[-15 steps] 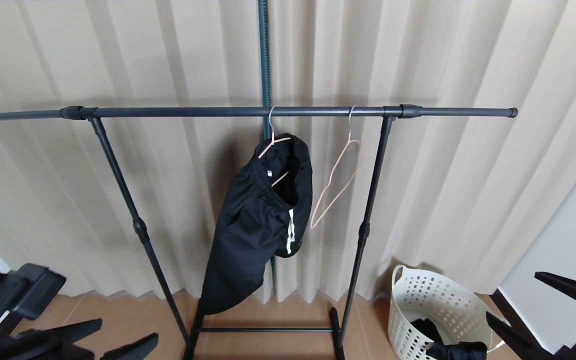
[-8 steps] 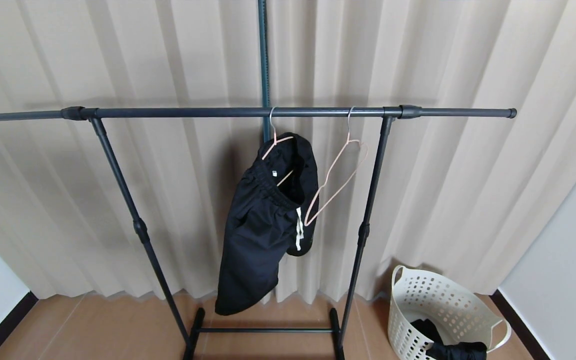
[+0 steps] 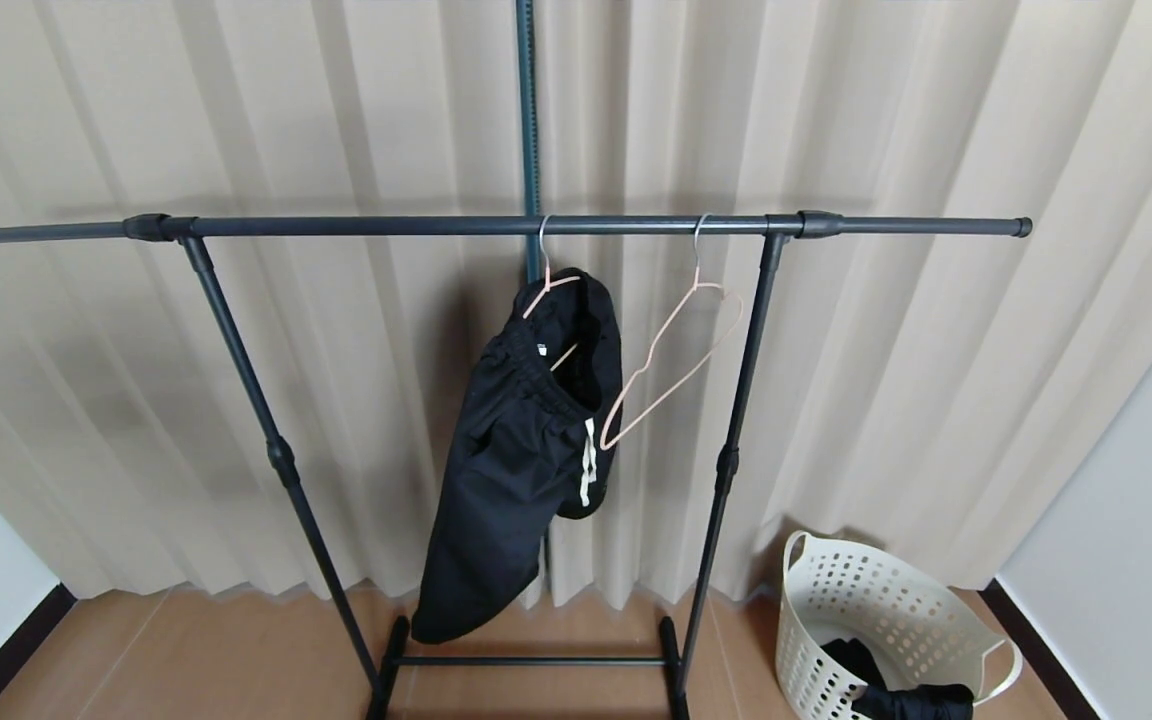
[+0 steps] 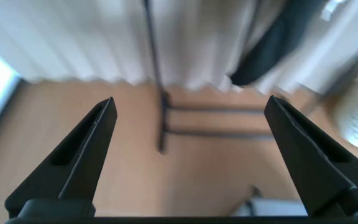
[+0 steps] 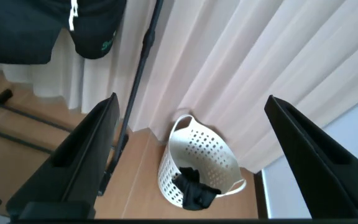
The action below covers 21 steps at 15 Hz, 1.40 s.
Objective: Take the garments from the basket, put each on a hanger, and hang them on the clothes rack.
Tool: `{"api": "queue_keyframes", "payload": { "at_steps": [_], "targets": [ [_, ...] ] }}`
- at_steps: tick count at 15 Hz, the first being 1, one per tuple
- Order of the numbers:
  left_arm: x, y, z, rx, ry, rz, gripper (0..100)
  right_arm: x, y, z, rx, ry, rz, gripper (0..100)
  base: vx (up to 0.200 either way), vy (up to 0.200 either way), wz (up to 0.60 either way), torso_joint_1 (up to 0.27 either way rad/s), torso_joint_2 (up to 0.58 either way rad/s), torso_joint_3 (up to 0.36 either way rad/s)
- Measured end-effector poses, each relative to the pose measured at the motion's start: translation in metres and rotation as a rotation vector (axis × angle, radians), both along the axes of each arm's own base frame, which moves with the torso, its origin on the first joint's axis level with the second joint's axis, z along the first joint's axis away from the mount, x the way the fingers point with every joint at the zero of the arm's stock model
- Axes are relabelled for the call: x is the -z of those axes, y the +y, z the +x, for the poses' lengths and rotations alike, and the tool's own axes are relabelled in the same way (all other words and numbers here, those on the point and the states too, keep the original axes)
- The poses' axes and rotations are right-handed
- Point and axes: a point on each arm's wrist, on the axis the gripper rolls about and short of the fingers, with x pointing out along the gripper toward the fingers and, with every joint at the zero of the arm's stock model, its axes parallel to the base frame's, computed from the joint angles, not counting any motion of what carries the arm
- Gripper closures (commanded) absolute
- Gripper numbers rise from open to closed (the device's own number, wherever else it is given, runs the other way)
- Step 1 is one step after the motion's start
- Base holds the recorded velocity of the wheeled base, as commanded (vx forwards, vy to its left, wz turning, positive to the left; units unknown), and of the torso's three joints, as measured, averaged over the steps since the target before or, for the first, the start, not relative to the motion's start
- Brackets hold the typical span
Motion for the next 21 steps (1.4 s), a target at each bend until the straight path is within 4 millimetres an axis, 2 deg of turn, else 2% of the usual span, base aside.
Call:
{"api": "queue_keyframes", "payload": {
  "at_steps": [3, 6, 10, 17, 21],
  "targets": [
    [0.004, -0.002, -0.013, 0.001, -0.133, 0.032, 0, 0.001, 0.0, -0.002, -0.002, -0.018, 0.058, 0, 0.0, 0.0, 0.0, 0.0, 0.0, 0.0],
    [0.006, -0.003, -0.017, 0.004, -0.199, -0.026, 0, 0.001, 0.0, -0.003, 0.001, -0.024, 0.076, 0, 0.0, 0.0, 0.0, 0.0, 0.0, 0.0],
    [0.007, -0.007, -0.018, 0.212, -0.218, -0.064, 0, 0.002, 0.0, -0.003, 0.004, -0.016, 0.14, 0, 0.0, 0.0, 0.0, 0.0, 0.0, 0.0],
    [0.008, -0.007, -0.018, 0.205, -0.221, -0.128, 0, 0.005, 0.001, 0.0, -0.008, -0.017, 0.17, 0, 0.0, 0.0, 0.0, 0.0, 0.0, 0.0],
    [0.008, -0.007, -0.018, 0.206, -0.22, -0.125, 0, 0.005, 0.001, 0.0, -0.009, -0.018, 0.17, 0, 0.0, 0.0, 0.0, -0.126, 0.29, 0.157]
  ]
}}
